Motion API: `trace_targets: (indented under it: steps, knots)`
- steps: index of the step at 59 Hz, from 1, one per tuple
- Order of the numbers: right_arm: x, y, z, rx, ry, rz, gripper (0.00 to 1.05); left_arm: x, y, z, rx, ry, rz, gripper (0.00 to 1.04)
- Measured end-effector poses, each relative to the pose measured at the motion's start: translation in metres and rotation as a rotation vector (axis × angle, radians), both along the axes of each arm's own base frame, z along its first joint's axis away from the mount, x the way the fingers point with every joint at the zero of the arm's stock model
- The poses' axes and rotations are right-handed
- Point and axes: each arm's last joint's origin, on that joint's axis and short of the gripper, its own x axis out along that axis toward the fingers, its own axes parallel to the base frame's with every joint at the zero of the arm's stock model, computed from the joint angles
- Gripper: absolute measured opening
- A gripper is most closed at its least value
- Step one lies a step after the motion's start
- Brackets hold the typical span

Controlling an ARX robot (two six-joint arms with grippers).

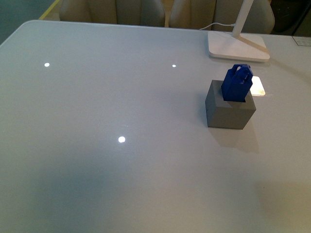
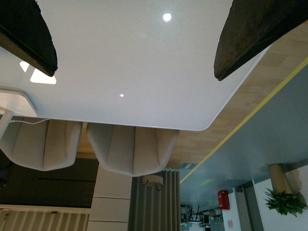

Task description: Insert blue part into gray base

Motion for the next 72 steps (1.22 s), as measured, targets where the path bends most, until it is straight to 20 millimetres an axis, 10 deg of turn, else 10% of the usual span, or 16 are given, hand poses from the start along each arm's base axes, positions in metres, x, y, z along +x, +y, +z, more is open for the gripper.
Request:
trace_targets:
  steps: [13, 43, 72]
  knots:
    - [-0.0059, 0.0000, 0.0007, -0.002, -0.023, -0.001, 0.03, 0.0000, 0.0000, 0.0000, 0.000, 0.000, 0.000, 0.97]
    - [-0.0060, 0.0000, 0.0008, -0.001, -0.024, -0.001, 0.97, 0.0000, 0.0000, 0.0000, 0.000, 0.000, 0.000, 0.97]
    - [-0.0060, 0.0000, 0.0008, -0.001, -0.024, -0.001, 0.96, 0.0000, 0.0000, 0.0000, 0.000, 0.000, 0.000, 0.97]
